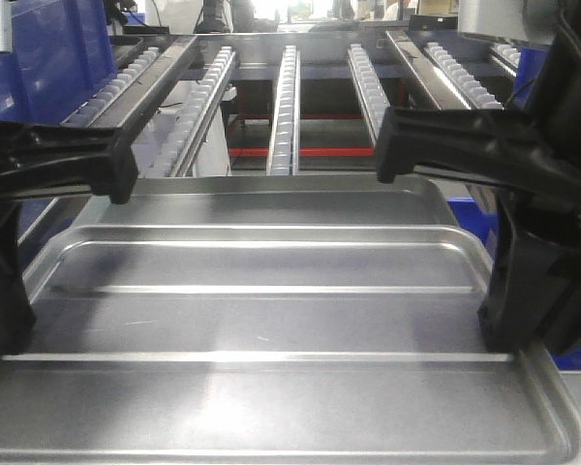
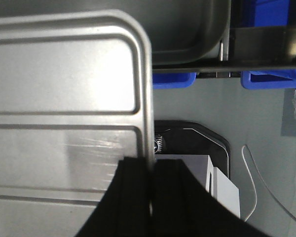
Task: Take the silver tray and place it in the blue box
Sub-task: 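Lift the tray with both grippers and pull it toward the robot, then hold the tray level in both grippers while the base turns and drives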
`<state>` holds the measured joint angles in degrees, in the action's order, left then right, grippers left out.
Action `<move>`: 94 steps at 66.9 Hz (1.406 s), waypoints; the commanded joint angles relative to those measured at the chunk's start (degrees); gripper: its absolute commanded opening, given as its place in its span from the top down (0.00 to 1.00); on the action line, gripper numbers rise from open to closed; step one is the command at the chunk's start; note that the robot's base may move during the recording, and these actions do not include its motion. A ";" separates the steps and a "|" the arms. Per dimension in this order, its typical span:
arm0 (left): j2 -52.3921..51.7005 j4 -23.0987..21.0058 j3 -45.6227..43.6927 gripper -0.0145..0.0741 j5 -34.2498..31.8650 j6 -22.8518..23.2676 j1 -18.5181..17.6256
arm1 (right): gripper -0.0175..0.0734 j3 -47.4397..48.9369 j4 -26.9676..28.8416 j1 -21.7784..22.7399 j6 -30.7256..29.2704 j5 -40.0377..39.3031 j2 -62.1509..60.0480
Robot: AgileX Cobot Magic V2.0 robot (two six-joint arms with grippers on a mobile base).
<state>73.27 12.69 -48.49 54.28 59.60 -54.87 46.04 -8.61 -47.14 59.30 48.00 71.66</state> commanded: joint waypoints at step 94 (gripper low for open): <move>-1.89 2.28 -1.82 0.85 1.91 0.90 -0.21 | 0.75 1.20 -4.53 0.36 0.36 1.87 -1.67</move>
<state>73.27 12.80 -48.73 53.93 59.71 -54.87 46.04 -10.04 -47.14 59.75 48.00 71.66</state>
